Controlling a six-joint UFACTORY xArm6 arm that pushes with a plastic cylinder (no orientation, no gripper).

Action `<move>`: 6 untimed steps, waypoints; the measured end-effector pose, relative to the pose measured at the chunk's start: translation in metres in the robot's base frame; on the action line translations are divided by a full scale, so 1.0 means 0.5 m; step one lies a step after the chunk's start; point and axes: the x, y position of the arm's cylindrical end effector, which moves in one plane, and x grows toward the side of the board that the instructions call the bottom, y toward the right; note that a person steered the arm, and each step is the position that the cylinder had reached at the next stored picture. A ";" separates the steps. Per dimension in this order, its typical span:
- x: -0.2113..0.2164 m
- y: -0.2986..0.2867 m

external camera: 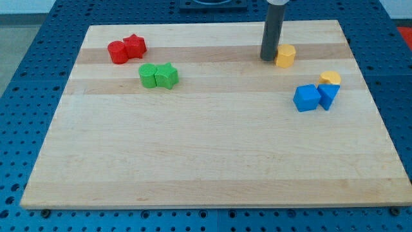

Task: Slightly push the yellow hexagon downwards

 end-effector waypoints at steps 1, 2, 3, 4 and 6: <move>-0.066 0.000; -0.104 0.007; -0.053 0.010; 0.015 0.010; 0.067 0.007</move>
